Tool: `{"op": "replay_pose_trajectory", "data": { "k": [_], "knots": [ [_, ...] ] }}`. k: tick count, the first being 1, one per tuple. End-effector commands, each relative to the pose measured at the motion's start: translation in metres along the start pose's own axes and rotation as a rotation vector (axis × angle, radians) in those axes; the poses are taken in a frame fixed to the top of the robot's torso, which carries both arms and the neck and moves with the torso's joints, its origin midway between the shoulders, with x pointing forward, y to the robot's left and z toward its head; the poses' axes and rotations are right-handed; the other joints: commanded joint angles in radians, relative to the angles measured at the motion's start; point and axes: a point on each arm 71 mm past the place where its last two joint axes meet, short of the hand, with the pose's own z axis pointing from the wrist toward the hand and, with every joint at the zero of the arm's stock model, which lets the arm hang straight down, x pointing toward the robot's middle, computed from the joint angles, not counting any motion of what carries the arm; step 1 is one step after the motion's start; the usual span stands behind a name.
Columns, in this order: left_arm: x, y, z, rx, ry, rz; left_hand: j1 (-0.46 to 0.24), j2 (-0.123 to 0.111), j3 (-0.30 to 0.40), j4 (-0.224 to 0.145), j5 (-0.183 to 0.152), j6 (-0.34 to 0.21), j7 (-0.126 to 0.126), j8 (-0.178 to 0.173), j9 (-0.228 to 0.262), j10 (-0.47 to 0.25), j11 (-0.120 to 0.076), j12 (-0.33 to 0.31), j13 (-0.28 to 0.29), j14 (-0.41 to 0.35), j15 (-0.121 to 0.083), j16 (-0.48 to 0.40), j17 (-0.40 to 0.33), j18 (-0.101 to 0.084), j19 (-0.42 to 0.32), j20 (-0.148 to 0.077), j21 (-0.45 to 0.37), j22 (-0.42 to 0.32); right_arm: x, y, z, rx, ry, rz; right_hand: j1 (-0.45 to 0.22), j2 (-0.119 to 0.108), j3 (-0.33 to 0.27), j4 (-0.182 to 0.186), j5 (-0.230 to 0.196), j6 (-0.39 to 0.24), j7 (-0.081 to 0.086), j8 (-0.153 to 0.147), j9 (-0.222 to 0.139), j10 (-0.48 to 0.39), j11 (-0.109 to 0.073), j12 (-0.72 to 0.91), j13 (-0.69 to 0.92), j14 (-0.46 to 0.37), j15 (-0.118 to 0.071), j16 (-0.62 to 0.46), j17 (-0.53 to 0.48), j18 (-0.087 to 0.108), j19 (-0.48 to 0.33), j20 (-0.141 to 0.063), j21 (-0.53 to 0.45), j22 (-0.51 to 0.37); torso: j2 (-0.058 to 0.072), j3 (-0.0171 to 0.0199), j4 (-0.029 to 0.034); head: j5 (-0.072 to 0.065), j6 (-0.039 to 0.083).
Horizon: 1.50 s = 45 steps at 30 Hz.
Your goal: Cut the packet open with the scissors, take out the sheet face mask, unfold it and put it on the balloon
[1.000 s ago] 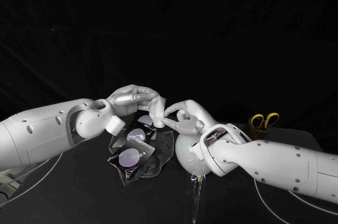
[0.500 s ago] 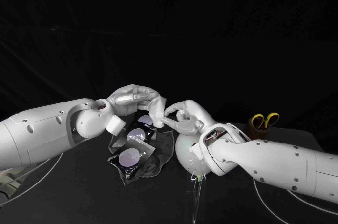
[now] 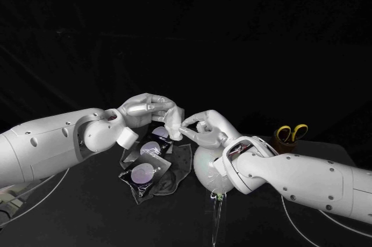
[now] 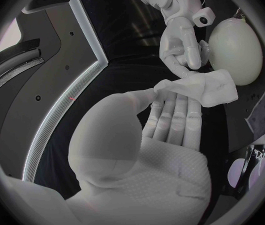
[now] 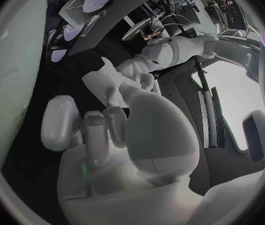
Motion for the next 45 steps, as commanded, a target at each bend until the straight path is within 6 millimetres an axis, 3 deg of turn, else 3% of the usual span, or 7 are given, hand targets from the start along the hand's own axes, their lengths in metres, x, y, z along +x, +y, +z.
{"op": "replay_pose_trajectory", "data": {
  "k": [1, 5, 11, 20, 33, 38, 45],
  "knots": [
    [0.0015, -0.0017, 0.001, 0.008, 0.007, 0.007, 0.008, 0.001, 0.045, -0.037, 0.005, 0.003, 0.005, 0.004, 0.002, -0.008, 0.002, -0.001, -0.001, 0.006, -0.002, -0.003, -0.002, 0.018, -0.007, 0.0, 0.005, 0.0, 0.0024, 0.0018, -0.0005, -0.02, 0.039, 0.013, 0.009, -0.036, -0.018, -0.008, -0.002, -0.011, 0.004, -0.009, -0.002, 0.016, 0.008, -0.005, 0.143, 0.105, 0.003, 0.004, 0.263, 0.012, -0.006, 0.004, -0.006, 0.167, 0.0, 0.0, -0.0005, 0.0, 0.002],
    [0.0017, -0.0016, 0.0011, 0.007, 0.008, 0.007, 0.008, 0.001, 0.045, -0.038, 0.005, 0.003, 0.005, 0.004, 0.002, -0.008, 0.002, -0.001, -0.001, 0.007, -0.002, -0.004, -0.002, 0.018, -0.007, 0.0, 0.005, 0.0, 0.0023, 0.0016, -0.0004, -0.019, 0.038, 0.011, 0.018, -0.041, -0.023, -0.011, -0.002, -0.01, 0.004, -0.01, -0.003, 0.016, 0.01, -0.003, 0.144, 0.105, 0.005, 0.004, 0.263, 0.011, -0.006, 0.006, -0.004, 0.167, 0.0, 0.0003, -0.0005, -0.001, 0.002],
    [0.0024, -0.0015, 0.0017, 0.007, 0.01, 0.007, 0.008, 0.001, 0.046, -0.038, 0.004, 0.003, 0.005, 0.004, 0.002, -0.008, 0.002, -0.001, -0.001, 0.007, -0.002, -0.005, -0.004, 0.018, -0.007, 0.0, 0.005, -0.001, 0.0047, 0.0034, 0.0009, -0.019, 0.037, 0.0, 0.108, -0.007, 0.013, -0.063, -0.001, 0.036, -0.019, 0.015, 0.008, 0.022, -0.009, 0.007, 0.151, 0.105, -0.007, 0.004, 0.263, 0.009, 0.002, 0.002, 0.016, 0.172, 0.0, -0.0004, 0.0009, -0.005, 0.002],
    [0.003, -0.0014, 0.0022, 0.007, 0.012, 0.007, 0.008, 0.001, 0.046, -0.038, 0.004, 0.003, 0.005, 0.004, 0.002, -0.008, 0.002, -0.001, -0.001, 0.007, -0.002, -0.005, -0.004, 0.018, -0.007, 0.0, 0.005, -0.001, 0.008, 0.0051, 0.0031, -0.015, 0.038, -0.014, 0.133, -0.021, 0.014, -0.096, -0.002, 0.044, -0.022, 0.027, 0.017, 0.022, -0.013, 0.005, 0.15, 0.105, -0.014, 0.004, 0.263, 0.01, 0.002, -0.006, 0.015, 0.172, 0.0, -0.0006, 0.0017, -0.006, 0.0],
    [0.0031, -0.0014, 0.002, 0.005, 0.012, 0.007, 0.008, 0.001, 0.046, -0.038, 0.004, 0.003, 0.005, 0.004, 0.002, -0.008, 0.002, -0.001, -0.001, 0.007, -0.002, -0.005, -0.004, 0.018, -0.007, 0.0, 0.005, -0.001, 0.0052, 0.0038, 0.0049, 0.005, -0.018, -0.019, 0.089, -0.035, -0.014, -0.073, -0.002, 0.053, -0.025, 0.035, 0.019, 0.029, -0.016, 0.014, 0.155, 0.105, -0.016, 0.004, 0.263, 0.007, 0.008, -0.009, 0.029, 0.175, 0.0, -0.0002, 0.0006, -0.004, 0.0],
    [0.0031, -0.0014, 0.002, 0.005, 0.011, 0.007, 0.008, 0.001, 0.047, -0.039, 0.004, 0.003, 0.005, 0.003, 0.003, -0.008, 0.002, -0.001, -0.001, 0.009, -0.002, -0.007, -0.006, 0.018, -0.007, 0.001, 0.004, -0.001, 0.0027, 0.0022, 0.0053, 0.016, -0.047, -0.013, 0.026, -0.06, -0.062, -0.024, -0.002, 0.043, -0.02, 0.028, 0.015, 0.027, -0.011, 0.009, 0.153, 0.105, -0.013, 0.004, 0.263, 0.008, 0.005, -0.008, 0.018, 0.172, 0.0, -0.0002, -0.0001, -0.005, 0.001],
    [0.0031, -0.0013, 0.0021, 0.004, 0.011, 0.007, 0.008, 0.001, 0.047, -0.039, 0.004, 0.003, 0.005, 0.003, 0.003, -0.008, 0.002, -0.001, -0.001, 0.009, -0.002, -0.007, -0.006, 0.018, -0.007, 0.001, 0.004, -0.001, 0.0, -0.0001, 0.0062, 0.03, -0.08, -0.004, 0.021, -0.064, -0.075, -0.012, -0.002, 0.034, -0.017, 0.023, 0.012, 0.025, -0.009, 0.005, 0.151, 0.105, -0.012, 0.004, 0.263, 0.01, 0.001, -0.007, 0.009, 0.169, 0.0, 0.0002, 0.0002, -0.006, 0.002]
  ]
}}
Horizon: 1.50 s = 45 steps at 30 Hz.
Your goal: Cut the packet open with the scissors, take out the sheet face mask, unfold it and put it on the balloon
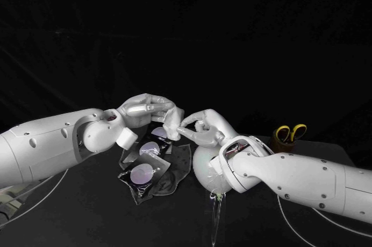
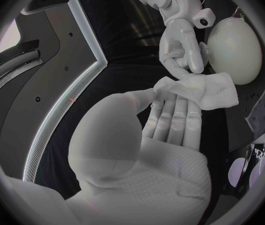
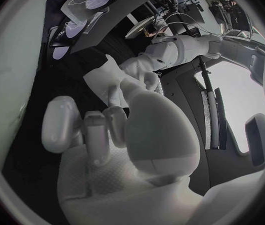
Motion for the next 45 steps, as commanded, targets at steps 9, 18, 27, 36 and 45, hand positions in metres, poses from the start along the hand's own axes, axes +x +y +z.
{"op": "replay_pose_trajectory", "data": {
  "k": [9, 18, 27, 36, 45],
  "knots": [
    [0.0027, -0.0012, 0.0018, 0.007, 0.013, -0.002, 0.008, 0.001, 0.047, -0.04, 0.003, 0.003, 0.004, 0.005, 0.002, -0.01, 0.0, -0.001, -0.001, 0.007, 0.0, -0.007, -0.002, 0.02, -0.007, 0.001, 0.004, -0.001, 0.0002, 0.0008, 0.0019, 0.01, -0.024, 0.013, 0.01, -0.007, -0.015, 0.001, -0.002, -0.015, 0.005, -0.01, -0.003, 0.02, 0.004, -0.005, 0.15, 0.104, 0.003, 0.003, 0.264, 0.011, -0.008, 0.002, -0.01, 0.168, 0.0, -0.0004, 0.0002, 0.0, 0.001],
    [0.003, -0.0012, 0.0023, 0.008, 0.013, -0.002, 0.008, 0.001, 0.048, -0.04, 0.003, 0.003, 0.004, 0.005, 0.003, -0.01, 0.0, -0.001, -0.001, 0.007, 0.0, -0.008, -0.002, 0.02, -0.007, 0.001, 0.004, -0.001, 0.0043, 0.0019, 0.0027, 0.014, 0.008, 0.008, 0.068, 0.018, 0.001, -0.022, -0.002, 0.018, -0.011, 0.01, 0.004, 0.024, -0.009, 0.0, 0.154, 0.104, -0.006, 0.003, 0.264, 0.009, -0.001, -0.001, 0.006, 0.172, 0.0, -0.0004, 0.0004, -0.002, 0.001],
    [0.0026, -0.0012, 0.0023, 0.008, 0.01, -0.001, 0.008, 0.001, 0.048, -0.04, 0.003, 0.003, 0.004, 0.005, 0.003, -0.01, 0.0, -0.001, -0.001, 0.007, 0.0, -0.008, -0.002, 0.02, -0.007, 0.001, 0.004, -0.001, 0.0051, 0.0022, 0.0021, 0.018, 0.016, 0.007, 0.048, 0.005, -0.018, -0.006, -0.002, 0.021, -0.01, 0.013, 0.004, 0.025, -0.009, 0.001, 0.154, 0.104, -0.008, 0.003, 0.264, 0.009, -0.002, -0.004, 0.004, 0.172, 0.0, -0.0002, 0.0001, -0.002, 0.002],
    [0.0026, -0.0011, 0.0024, 0.007, 0.009, -0.001, 0.008, 0.001, 0.048, -0.04, 0.003, 0.003, 0.004, 0.004, 0.003, -0.01, 0.0, -0.001, -0.001, 0.007, 0.0, -0.008, -0.003, 0.02, -0.008, 0.001, 0.004, -0.002, 0.0046, 0.003, 0.0021, 0.016, -0.001, 0.008, 0.096, 0.049, 0.012, -0.021, -0.001, 0.035, -0.026, 0.025, 0.008, 0.029, -0.023, 0.006, 0.158, 0.104, -0.017, 0.003, 0.264, 0.006, 0.006, -0.01, 0.023, 0.176, 0.0, -0.0005, -0.0001, -0.003, 0.002],
    [0.0017, -0.0011, 0.0017, 0.006, 0.006, 0.001, 0.008, 0.001, 0.048, -0.041, 0.003, 0.003, 0.004, 0.004, 0.003, -0.01, 0.001, -0.001, -0.001, 0.007, 0.0, -0.009, -0.004, 0.02, -0.008, 0.001, 0.004, -0.002, 0.0011, 0.0025, 0.001, 0.011, -0.03, 0.006, 0.131, 0.102, 0.078, -0.038, -0.001, 0.041, -0.03, 0.053, 0.026, 0.042, -0.027, 0.025, 0.169, 0.104, -0.024, 0.003, 0.264, 0.0, 0.019, -0.019, 0.052, 0.184, 0.0, -0.0004, 0.0005, -0.002, 0.001]
  ]
}}
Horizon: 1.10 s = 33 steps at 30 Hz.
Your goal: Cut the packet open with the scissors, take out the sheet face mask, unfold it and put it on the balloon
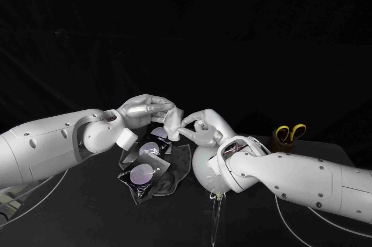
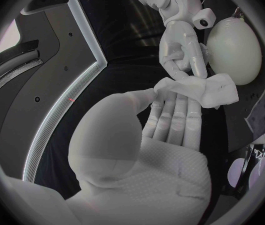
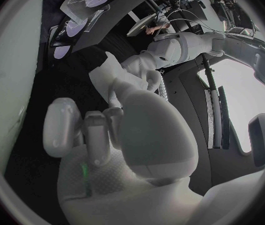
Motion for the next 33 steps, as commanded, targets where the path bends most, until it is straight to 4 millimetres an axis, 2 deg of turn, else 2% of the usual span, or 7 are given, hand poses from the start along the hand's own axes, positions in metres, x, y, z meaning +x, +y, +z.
{"op": "replay_pose_trajectory", "data": {
  "k": [1, 17, 33],
  "knots": [
    [0.001, -0.002, 0.001, 0.01, 0.004, 0.0, 0.009, 0.002, 0.048, -0.041, 0.003, 0.002, 0.003, 0.004, 0.002, -0.004, -0.001, -0.001, -0.001, 0.006, 0.002, -0.005, -0.001, 0.011, -0.008, 0.001, 0.004, -0.001, -0.002, 0.001, -0.001, -0.019, -0.022, -0.008, 0.018, 0.032, 0.013, -0.002, 0.001, 0.01, -0.002, 0.011, 0.01, 0.041, -0.008, 0.007, 0.165, 0.106, -0.008, 0.004, 0.263, 0.0, 0.006, -0.004, 0.013, 0.185, 0.0, 0.0002, 0.0001, 0.001, -0.001],
    [-0.004, -0.002, -0.002, 0.005, -0.015, 0.017, 0.009, 0.002, 0.049, -0.041, 0.003, 0.002, 0.003, 0.004, 0.003, -0.005, -0.001, -0.001, -0.001, 0.006, 0.002, -0.006, -0.001, 0.011, -0.008, 0.001, 0.003, -0.001, -0.013, -0.002, -0.007, -0.031, -0.067, -0.017, -0.011, 0.015, 0.043, -0.008, 0.001, 0.007, -0.011, 0.06, 0.046, 0.049, -0.016, 0.014, 0.17, 0.106, -0.014, 0.004, 0.263, -0.005, 0.017, -0.01, 0.041, 0.192, 0.0, 0.0005, -0.0005, 0.003, 0.0],
    [-0.009, -0.002, -0.005, 0.0, -0.038, 0.033, 0.007, 0.001, 0.048, -0.04, 0.003, 0.002, 0.004, 0.004, 0.003, -0.005, -0.001, -0.001, -0.001, 0.006, 0.003, -0.007, -0.003, 0.011, -0.008, 0.002, 0.003, -0.001, -0.025, -0.008, -0.017, -0.019, -0.062, -0.027, -0.015, 0.012, 0.049, -0.01, 0.001, 0.004, -0.013, 0.069, 0.053, 0.049, -0.018, 0.012, 0.169, 0.106, -0.016, 0.004, 0.263, -0.005, 0.017, -0.011, 0.042, 0.192, 0.0, 0.001, -0.0008, 0.006, 0.001]
  ]
}}
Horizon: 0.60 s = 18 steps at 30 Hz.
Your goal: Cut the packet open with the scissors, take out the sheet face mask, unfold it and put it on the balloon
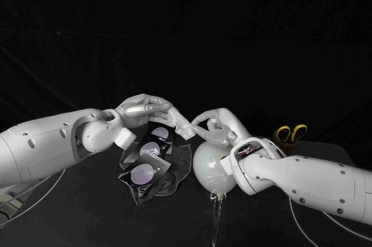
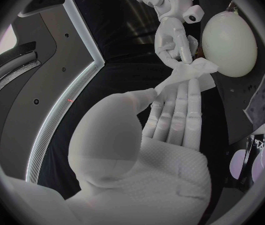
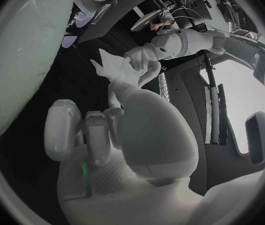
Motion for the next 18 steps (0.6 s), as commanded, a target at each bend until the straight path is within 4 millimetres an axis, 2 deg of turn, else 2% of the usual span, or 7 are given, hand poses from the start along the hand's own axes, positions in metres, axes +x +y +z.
{"op": "replay_pose_trajectory", "data": {
  "k": [1, 17, 18],
  "knots": [
    [-0.0001, -0.0019, 0.0004, 0.008, -0.003, 0.007, 0.007, 0.001, 0.048, -0.04, 0.005, 0.003, 0.004, 0.003, 0.003, -0.005, -0.001, -0.001, -0.001, 0.008, 0.001, -0.007, -0.001, 0.018, -0.008, 0.002, 0.003, -0.002, -0.0005, 0.0018, -0.0011, -0.024, 0.003, -0.012, -0.006, 0.003, 0.007, 0.0, 0.003, 0.007, -0.001, 0.04, 0.047, 0.054, -0.009, 0.001, 0.173, 0.103, -0.006, 0.004, 0.264, -0.005, 0.009, -0.003, 0.003, 0.191, 0.0, -0.0002, 0.0003, 0.0, 0.001],
    [0.0075, 0.0009, 0.0064, -0.024, -0.031, 0.012, -0.007, 0.002, 0.037, -0.028, 0.004, 0.002, 0.007, 0.003, 0.007, 0.0, 0.0, 0.001, 0.0, 0.018, 0.001, -0.009, -0.007, 0.02, -0.003, 0.004, 0.003, -0.004, 0.0021, 0.0077, 0.0002, -0.048, -0.028, 0.002, -0.01, 0.0, 0.013, -0.003, 0.003, 0.003, -0.002, 0.049, 0.054, 0.054, -0.01, 0.0, 0.172, 0.103, -0.007, 0.004, 0.264, -0.005, 0.01, -0.004, 0.006, 0.192, 0.0, -0.0009, 0.0019, 0.0, 0.003],
    [0.0067, 0.0011, 0.0064, -0.026, -0.042, 0.011, -0.023, -0.019, 0.014, -0.024, 0.0, 0.003, 0.009, 0.007, 0.01, 0.002, 0.001, 0.002, 0.001, 0.02, 0.003, -0.008, -0.006, 0.018, 0.0, 0.006, 0.003, -0.005, 0.0018, 0.0078, 0.0001, -0.049, -0.031, 0.002, -0.01, 0.0, 0.013, -0.003, 0.003, 0.003, -0.002, 0.049, 0.054, 0.054, -0.01, 0.0, 0.172, 0.103, -0.007, 0.004, 0.264, -0.005, 0.01, -0.004, 0.006, 0.192, 0.0, -0.001, 0.0015, 0.001, 0.003]
  ]
}}
